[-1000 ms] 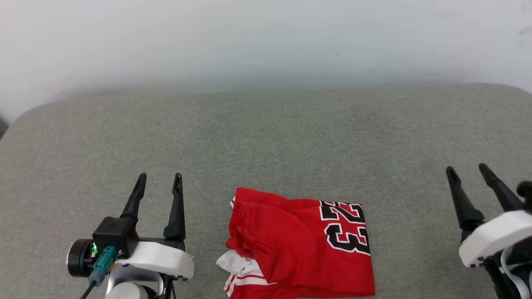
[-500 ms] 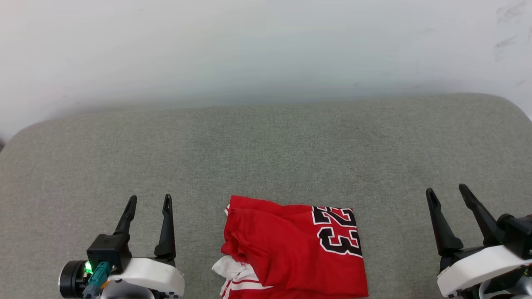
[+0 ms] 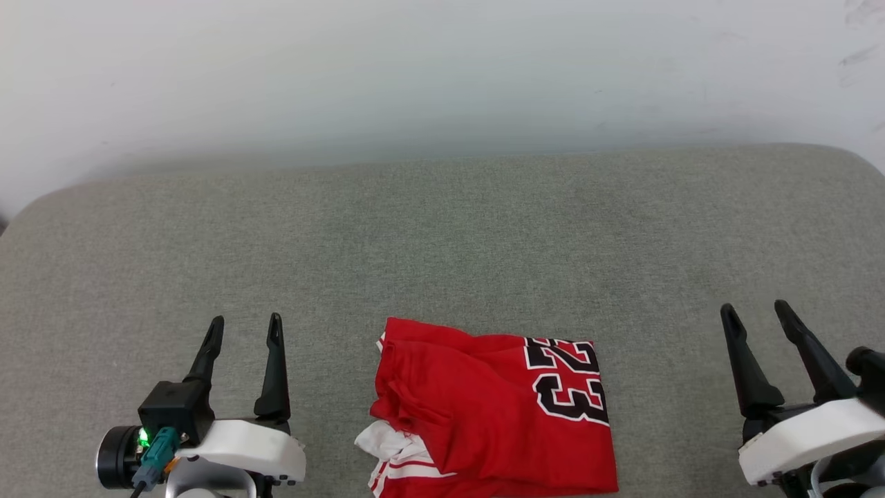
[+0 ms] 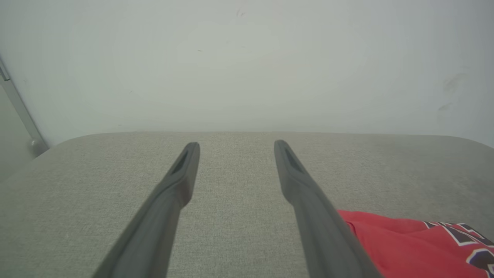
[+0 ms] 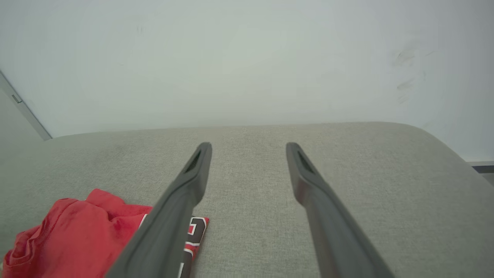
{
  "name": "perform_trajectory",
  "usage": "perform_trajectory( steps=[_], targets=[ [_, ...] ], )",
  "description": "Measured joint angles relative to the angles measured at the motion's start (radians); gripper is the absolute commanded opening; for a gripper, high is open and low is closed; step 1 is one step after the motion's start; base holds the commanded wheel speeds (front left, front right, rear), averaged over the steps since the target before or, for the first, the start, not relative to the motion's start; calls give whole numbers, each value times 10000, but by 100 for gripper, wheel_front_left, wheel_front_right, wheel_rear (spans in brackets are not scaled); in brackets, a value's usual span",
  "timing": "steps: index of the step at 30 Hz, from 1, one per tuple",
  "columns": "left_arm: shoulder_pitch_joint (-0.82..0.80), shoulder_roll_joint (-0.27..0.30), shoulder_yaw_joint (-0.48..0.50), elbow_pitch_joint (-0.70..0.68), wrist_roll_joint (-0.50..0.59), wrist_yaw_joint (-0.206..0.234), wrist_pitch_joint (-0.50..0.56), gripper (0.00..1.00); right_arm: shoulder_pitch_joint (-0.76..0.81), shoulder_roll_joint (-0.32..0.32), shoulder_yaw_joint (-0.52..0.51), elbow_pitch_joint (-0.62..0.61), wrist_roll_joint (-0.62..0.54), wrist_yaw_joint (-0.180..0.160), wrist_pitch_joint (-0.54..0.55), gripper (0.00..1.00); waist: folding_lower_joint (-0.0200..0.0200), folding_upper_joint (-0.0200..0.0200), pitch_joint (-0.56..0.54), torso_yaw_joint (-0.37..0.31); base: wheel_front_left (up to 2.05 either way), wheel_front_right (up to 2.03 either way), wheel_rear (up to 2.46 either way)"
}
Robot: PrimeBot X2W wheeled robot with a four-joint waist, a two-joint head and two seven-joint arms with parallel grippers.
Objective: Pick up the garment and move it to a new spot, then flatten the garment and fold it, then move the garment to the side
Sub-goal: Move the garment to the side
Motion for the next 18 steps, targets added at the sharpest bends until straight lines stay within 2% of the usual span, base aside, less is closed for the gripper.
perform_trajectory(
  steps=[3,10,15,18],
  targets=[
    [-26,-56,86,-71,8,0,0,100,4,-27,-290,217,892,0,464,100,0,0,89,58,0,0,0],
    [-219,-261,261,-326,196,-98,-2,100,-463,-1133,-1601,1751,3254,0,2571,100,0,0,373,315,0,0,0],
    [-481,-416,477,-414,391,-190,-2,100,-1120,-1676,-1599,2711,4297,-2,4677,100,0,0,773,479,0,0,0],
    [-655,-525,581,-431,504,-274,-4,100,-1324,-1567,-1576,3177,4978,-2,6253,100,0,0,1034,609,0,0,0]
  ],
)
